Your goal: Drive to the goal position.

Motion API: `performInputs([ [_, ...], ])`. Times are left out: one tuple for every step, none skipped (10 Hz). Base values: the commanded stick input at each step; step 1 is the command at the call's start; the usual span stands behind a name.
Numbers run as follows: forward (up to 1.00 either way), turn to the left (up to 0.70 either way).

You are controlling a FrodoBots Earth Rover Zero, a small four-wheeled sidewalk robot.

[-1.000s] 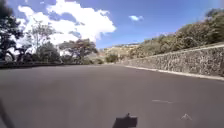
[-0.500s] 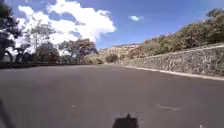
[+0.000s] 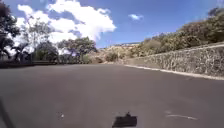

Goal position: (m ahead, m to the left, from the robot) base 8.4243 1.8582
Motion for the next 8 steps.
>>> performInputs([
  [0.5, 0.0],
  [0.5, 0.0],
  [0.5, 0.0],
  [0.5, 0.0],
  [0.5, 0.0],
  [0.5, 0.0],
  [0.5, 0.0],
  [0.5, 0.0],
])
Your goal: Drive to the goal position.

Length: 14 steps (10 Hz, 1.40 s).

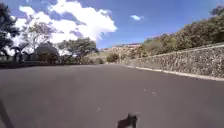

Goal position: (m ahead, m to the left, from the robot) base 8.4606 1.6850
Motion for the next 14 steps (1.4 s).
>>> performInputs([
  [0.5, 0.0],
  [0.5, 0.0],
  [0.5, 0.0],
  [0.5, 0.0],
  [0.5, 0.0],
  [0.5, 0.0],
  [0.5, 0.0],
  [0.5, 0.0],
  [0.5, 0.0],
  [0.5, 0.0],
  [0.5, 0.0],
  [0.5, 0.0],
  [0.5, 0.0],
  [0.5, 0.0],
])
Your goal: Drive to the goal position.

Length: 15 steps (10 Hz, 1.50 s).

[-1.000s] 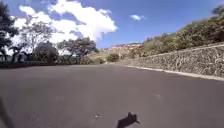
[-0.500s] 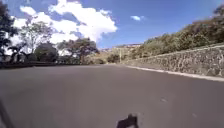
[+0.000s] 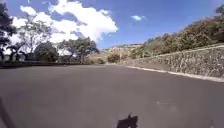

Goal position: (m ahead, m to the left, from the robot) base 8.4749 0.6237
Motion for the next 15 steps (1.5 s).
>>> performInputs([
  [0.5, 0.0],
  [0.5, 0.0],
  [0.5, 0.0],
  [0.5, 0.0],
  [0.5, 0.0],
  [0.5, 0.0],
  [0.5, 0.0],
  [0.5, 0.0],
  [0.5, 0.0],
  [0.5, 0.0],
  [0.5, 0.0],
  [0.5, 0.0],
  [0.5, 0.0],
  [0.5, 0.0],
  [0.5, 0.0],
])
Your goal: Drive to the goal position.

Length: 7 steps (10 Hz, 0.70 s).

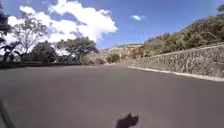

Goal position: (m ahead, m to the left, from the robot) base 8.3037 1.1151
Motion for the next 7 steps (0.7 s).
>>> performInputs([
  [0.5, 0.0],
  [0.5, 0.0],
  [0.5, 0.0],
  [0.5, 0.0],
  [0.5, 0.0],
  [0.5, 0.0],
  [0.5, 0.0],
])
